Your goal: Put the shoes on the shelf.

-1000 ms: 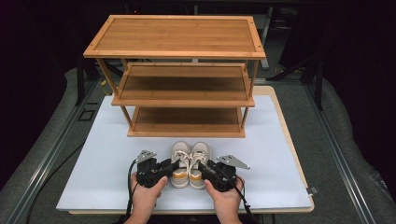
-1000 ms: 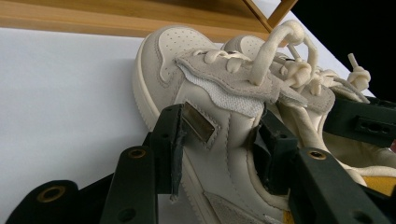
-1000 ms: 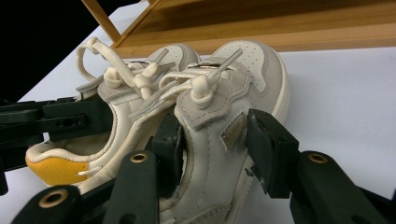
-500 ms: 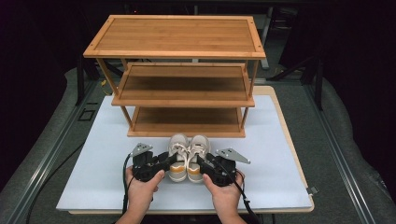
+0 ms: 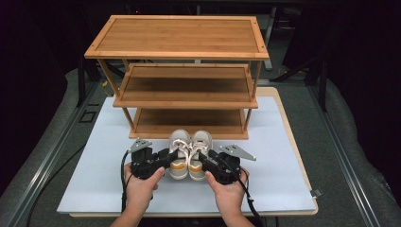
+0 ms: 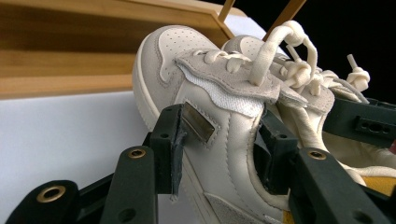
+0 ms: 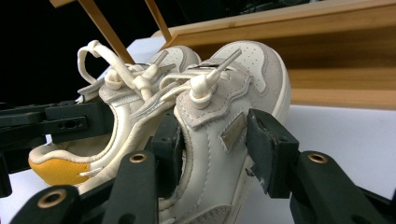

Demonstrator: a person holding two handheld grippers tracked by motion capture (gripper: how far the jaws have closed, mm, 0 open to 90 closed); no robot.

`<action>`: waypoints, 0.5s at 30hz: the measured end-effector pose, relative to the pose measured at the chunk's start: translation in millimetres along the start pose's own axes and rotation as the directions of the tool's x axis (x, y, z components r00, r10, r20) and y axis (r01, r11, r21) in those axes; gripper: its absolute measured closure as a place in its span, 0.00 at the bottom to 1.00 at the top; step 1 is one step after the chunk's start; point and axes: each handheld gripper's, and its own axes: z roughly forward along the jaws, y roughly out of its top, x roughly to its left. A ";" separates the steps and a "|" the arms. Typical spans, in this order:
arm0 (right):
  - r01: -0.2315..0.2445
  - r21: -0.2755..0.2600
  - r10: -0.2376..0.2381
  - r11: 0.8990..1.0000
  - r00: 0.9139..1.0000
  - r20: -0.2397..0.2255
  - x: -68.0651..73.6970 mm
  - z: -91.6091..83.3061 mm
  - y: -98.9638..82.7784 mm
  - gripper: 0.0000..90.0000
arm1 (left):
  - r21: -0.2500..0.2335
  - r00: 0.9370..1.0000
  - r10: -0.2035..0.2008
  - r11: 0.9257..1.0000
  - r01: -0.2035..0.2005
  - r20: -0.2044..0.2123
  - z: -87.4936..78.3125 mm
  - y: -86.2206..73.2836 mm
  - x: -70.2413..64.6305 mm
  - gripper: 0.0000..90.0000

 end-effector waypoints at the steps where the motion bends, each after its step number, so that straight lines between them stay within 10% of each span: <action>1: 0.002 0.006 -0.002 1.000 1.000 0.008 0.7 -1.1 2.0 0.63 | -0.001 1.000 -0.001 1.000 0.001 0.002 -0.3 1.2 0.0 0.64; 15: 0.030 -0.034 -0.030 0.999 1.000 0.005 11.1 -9.5 28.6 0.63 | -0.036 0.999 0.035 0.999 -0.035 -0.002 -12.6 29.0 -10.4 0.64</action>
